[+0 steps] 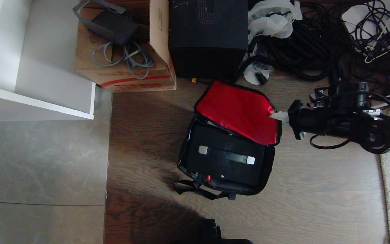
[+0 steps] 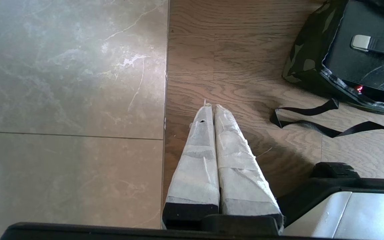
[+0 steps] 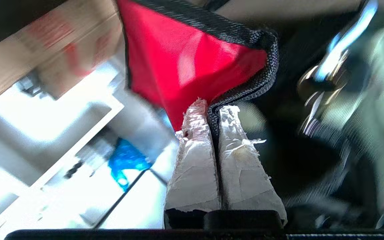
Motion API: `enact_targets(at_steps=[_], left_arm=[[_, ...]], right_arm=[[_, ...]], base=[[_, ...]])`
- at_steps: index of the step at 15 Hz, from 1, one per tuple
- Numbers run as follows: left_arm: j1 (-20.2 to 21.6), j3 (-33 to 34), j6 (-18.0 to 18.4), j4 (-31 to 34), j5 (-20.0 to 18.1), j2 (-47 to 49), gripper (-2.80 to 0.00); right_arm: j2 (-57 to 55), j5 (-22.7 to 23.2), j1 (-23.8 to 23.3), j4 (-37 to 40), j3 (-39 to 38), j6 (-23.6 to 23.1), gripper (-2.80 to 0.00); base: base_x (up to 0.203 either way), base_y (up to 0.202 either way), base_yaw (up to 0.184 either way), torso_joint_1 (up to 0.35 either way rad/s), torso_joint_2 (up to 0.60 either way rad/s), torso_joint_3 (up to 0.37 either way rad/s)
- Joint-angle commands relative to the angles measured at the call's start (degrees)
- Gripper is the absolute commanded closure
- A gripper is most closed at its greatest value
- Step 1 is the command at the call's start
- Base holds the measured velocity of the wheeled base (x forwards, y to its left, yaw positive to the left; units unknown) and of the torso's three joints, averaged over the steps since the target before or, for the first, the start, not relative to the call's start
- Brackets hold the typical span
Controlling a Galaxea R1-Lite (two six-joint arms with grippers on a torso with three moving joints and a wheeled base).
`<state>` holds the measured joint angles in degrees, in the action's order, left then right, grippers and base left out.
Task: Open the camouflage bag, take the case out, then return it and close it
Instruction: Close the top of the storage box
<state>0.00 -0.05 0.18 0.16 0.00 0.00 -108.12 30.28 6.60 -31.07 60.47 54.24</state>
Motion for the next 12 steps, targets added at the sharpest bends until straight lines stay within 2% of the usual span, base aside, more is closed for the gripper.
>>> enact_targets(at_steps=[1, 5, 9, 12], left_arm=[[0.0, 0.0, 0.0, 0.0, 0.0, 0.0, 0.0], [0.0, 0.0, 0.0, 0.0, -0.1, 0.0, 0.0], [0.0, 0.0, 0.0, 0.0, 0.0, 0.0, 0.0], [0.0, 0.0, 0.0, 0.0, 0.0, 0.0, 0.0]], right_arm=[[3.5, 0.3, 0.9, 0.4, -2.9, 0.9, 0.0], [6.0, 2.0, 1.4, 3.8, -6.8, 1.1, 0.0], [8.3, 2.3, 4.0, 4.0, -12.0, 0.1, 0.0], [8.9, 3.0, 5.9, 4.3, -15.1, -3.2, 0.0]], base=[[0.0, 0.0, 0.0, 0.0, 0.0, 0.0], [0.0, 0.0, 0.0, 0.0, 0.0, 0.0], [0.0, 0.0, 0.0, 0.0, 0.0, 0.0], [0.0, 0.0, 0.0, 0.0, 0.0, 0.0]])
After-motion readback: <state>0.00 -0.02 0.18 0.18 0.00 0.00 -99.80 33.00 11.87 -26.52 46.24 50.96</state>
